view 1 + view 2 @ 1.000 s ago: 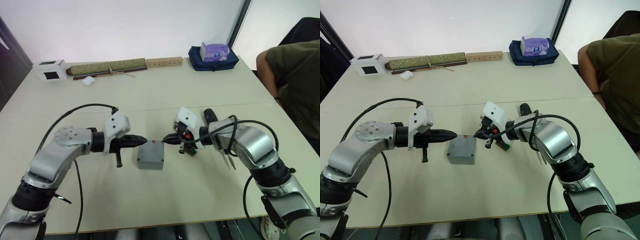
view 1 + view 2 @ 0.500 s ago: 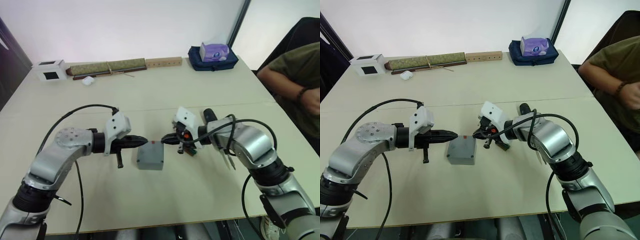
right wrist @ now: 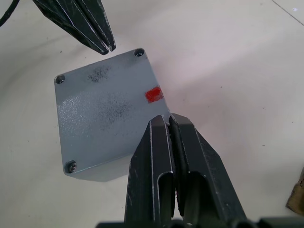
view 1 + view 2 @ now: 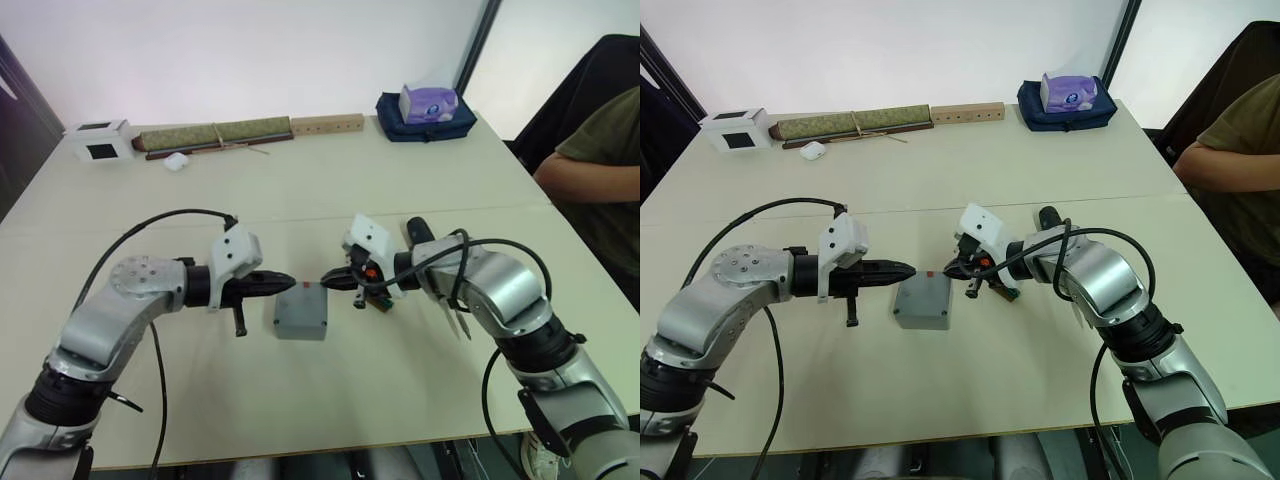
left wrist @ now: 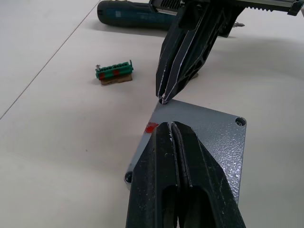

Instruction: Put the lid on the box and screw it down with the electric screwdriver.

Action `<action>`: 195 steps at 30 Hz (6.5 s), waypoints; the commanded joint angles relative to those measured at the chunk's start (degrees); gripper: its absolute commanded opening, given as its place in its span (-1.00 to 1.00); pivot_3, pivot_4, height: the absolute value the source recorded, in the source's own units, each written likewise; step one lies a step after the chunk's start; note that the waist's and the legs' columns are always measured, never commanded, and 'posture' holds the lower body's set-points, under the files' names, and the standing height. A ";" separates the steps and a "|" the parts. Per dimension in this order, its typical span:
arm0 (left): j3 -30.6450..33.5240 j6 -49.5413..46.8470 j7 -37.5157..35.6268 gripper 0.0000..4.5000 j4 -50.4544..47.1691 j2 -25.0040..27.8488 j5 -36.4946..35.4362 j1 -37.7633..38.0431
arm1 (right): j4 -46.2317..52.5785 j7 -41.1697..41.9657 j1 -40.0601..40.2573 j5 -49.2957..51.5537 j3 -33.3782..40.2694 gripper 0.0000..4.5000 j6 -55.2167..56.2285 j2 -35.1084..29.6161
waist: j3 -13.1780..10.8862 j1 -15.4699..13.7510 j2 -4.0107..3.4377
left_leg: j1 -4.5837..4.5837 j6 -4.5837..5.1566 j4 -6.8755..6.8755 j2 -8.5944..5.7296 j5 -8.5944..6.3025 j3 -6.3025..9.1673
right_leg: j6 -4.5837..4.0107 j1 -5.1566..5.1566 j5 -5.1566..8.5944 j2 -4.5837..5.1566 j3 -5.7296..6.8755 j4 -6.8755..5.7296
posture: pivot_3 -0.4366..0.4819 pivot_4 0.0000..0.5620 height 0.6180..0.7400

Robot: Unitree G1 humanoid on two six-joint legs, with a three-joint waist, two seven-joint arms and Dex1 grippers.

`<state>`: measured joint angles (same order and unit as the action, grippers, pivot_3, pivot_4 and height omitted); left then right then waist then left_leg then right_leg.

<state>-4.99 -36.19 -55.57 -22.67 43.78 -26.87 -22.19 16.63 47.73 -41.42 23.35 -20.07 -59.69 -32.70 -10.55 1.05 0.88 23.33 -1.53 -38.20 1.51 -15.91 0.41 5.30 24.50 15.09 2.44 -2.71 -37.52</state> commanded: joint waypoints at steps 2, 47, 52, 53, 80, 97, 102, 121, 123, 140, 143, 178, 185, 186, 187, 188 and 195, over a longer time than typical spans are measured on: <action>0.86 0.22 0.16 -1.00 -1.71 0.01 -0.59 -0.06 | 0.99 0.46 -1.58 0.10 0.27 -0.31 0.71 0.27 | 0.00 -0.02 0.00 | 0.00 0.00 0.00 0.00 0.00 0.00 | 0.00 0.00 0.00 0.00 0.00 0.00 | -0.05 -0.47 1.00; -0.39 1.40 -5.03 -1.00 -4.02 -4.96 -7.79 -7.69 | -33.87 1.67 -20.98 -4.83 -13.15 0.97 -22.49 -14.82 | -0.01 0.06 -0.02 | 0.01 0.00 0.00 -0.06 0.00 -0.05 | 0.00 0.01 0.00 0.06 -0.04 0.05 | -0.05 -0.47 1.00; -0.29 1.88 -5.60 -1.00 -3.65 -4.11 -7.31 -6.60 | -36.06 2.24 -21.35 -6.10 -13.31 0.42 -21.47 -12.66 | 0.00 0.17 -0.01 | 0.00 0.00 -0.01 -0.06 0.00 -0.05 | 0.00 0.00 0.00 0.06 -0.04 0.04 | -0.05 -0.47 1.00; -0.65 1.85 -5.62 -1.00 -3.52 -4.03 -7.03 -6.69 | -36.23 2.57 -21.51 -6.29 -12.99 0.26 -21.25 -12.98 | -0.01 0.13 -0.01 | 0.00 0.00 -0.01 -0.05 0.00 -0.04 | 0.00 0.00 0.00 0.04 -0.04 0.03 | -0.05 -0.47 1.00; -5.37 8.55 -14.47 -1.00 8.66 1.47 3.14 -6.05 | 9.93 -15.37 1.12 9.57 28.76 -0.24 15.37 18.31 | -0.07 -0.28 -0.09 | 0.06 -0.02 -0.04 -0.11 0.01 -0.04 | 0.08 -0.03 -0.05 0.13 0.00 0.04 | -0.05 -0.47 1.00; -7.71 8.77 -11.49 -1.00 10.14 0.73 7.69 -2.93 | 11.70 -15.93 17.75 6.15 17.16 -0.24 31.97 23.95 | -0.07 0.11 -0.11 | -0.03 -0.02 0.01 -0.05 0.01 -0.01 | 0.07 0.01 -0.04 0.02 -0.03 -0.09 | -0.05 -0.47 1.00; -7.92 8.68 -11.45 -1.00 10.39 0.64 7.88 -3.25 | 10.47 -15.85 19.47 4.51 15.69 -0.24 35.09 23.57 | -0.07 0.09 -0.11 | -0.03 -0.03 -0.01 -0.05 0.02 -0.01 | 0.07 0.00 -0.04 0.02 -0.03 -0.09 | -0.05 -0.47 1.00; -7.93 8.96 -11.97 -1.00 10.70 0.65 8.04 -3.80 | 4.76 -14.88 22.12 -1.27 13.08 -0.24 43.94 22.48 | -0.07 0.07 -0.10 | -0.04 -0.04 -0.01 -0.05 0.02 -0.01 | 0.07 -0.01 -0.04 0.02 -0.03 -0.10 | -0.05 -0.47 1.00; -8.07 8.94 -11.85 -1.00 10.65 0.50 8.13 -3.80 | 4.62 -14.67 22.21 -1.25 13.17 -0.24 44.14 22.22 | -0.07 0.06 -0.10 | -0.05 -0.04 -0.01 -0.05 0.02 -0.01 | 0.07 -0.01 -0.04 0.01 -0.03 -0.11 | -0.05 -0.47 1.00; -10.03 11.25 -12.09 -1.00 12.20 -0.09 10.60 -1.80 | 2.03 -15.49 25.22 -2.80 9.78 -0.24 39.96 20.48 | 0.02 0.03 -0.06 | -0.94 -0.03 0.11 -0.05 0.01 -0.02 | 0.04 -0.92 -0.01 0.01 -0.03 0.05 | -0.05 -0.47 1.00; -10.17 11.20 -12.02 -1.00 12.05 -0.31 10.74 -1.58 | 1.50 -15.57 25.77 -3.43 9.13 -0.24 39.64 20.06 | 0.14 0.04 -0.01 | -1.23 -0.02 0.16 -0.02 0.01 -0.02 | -0.04 -1.23 0.04 -0.01 -0.03 0.14 | -0.05 -0.47 1.00; -11.21 6.56 -12.07 -1.00 9.73 -0.92 11.74 -3.45 | -0.72 -15.68 26.25 -4.15 6.86 -0.24 31.03 15.73 | 2.13 0.00 0.29 | -2.10 0.01 0.72 0.02 -0.02 -0.05 | -0.41 -1.97 0.48 0.08 -0.04 0.51 | -0.05 -0.47 1.00; -11.09 6.97 -12.55 -1.00 10.66 -1.23 11.88 -4.02 | 2.75 -17.95 21.31 -1.09 11.36 -0.24 28.51 17.01 | 2.09 -0.05 0.26 | -2.07 0.01 0.86 0.02 -0.02 -0.04 | -0.43 -1.87 0.49 0.09 -0.04 0.53 | -0.05 -0.47 1.00; -11.12 7.09 -12.54 -1.00 10.82 -1.33 11.96 -4.08 | 3.68 -18.80 20.16 0.56 12.68 -0.24 26.89 17.63 | 2.05 -0.05 0.26 | -2.03 0.01 0.86 0.02 -0.02 -0.04 | -0.43 -1.83 0.49 0.09 -0.04 0.53 | -0.05 -0.47 1.00; -11.08 7.19 -12.54 -1.00 10.92 -1.44 11.95 -4.13 | 5.03 -19.70 18.59 2.33 14.14 -0.24 25.12 18.08 | 2.00 -0.06 0.24 | -2.00 0.01 0.86 0.02 -0.02 -0.04 | -0.44 -1.79 0.48 0.09 -0.05 0.52 | -0.05 -0.47 1.00; -11.06 7.24 -12.53 -1.00 10.99 -1.56 11.95 -4.17 | 5.96 -20.30 17.54 3.51 15.10 -0.24 23.79 18.30 | 1.93 -0.07 0.22 | -1.95 0.01 0.86 0.02 -0.02 -0.04 | -0.44 -1.75 0.48 0.09 -0.05 0.52 | -0.05 -0.47 1.00; -6.73 5.70 -12.88 -1.00 7.87 -2.96 6.76 -5.75 | 10.84 -32.96 0.02 18.20 30.16 -0.24 3.13 16.78 | 0.99 -0.08 0.01 | -1.17 -0.01 0.74 0.01 0.00 0.01 | -0.42 -0.95 0.40 0.12 -0.14 0.34 | -0.05 -0.47 1.00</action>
<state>-13.99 -30.00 -68.25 -12.45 40.92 -17.76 -27.17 22.83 18.80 -36.09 36.20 2.97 -52.47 -15.21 -9.56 0.97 0.89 22.43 -1.55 -37.50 1.51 -15.90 0.43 4.91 23.83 15.45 2.56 -2.86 -37.23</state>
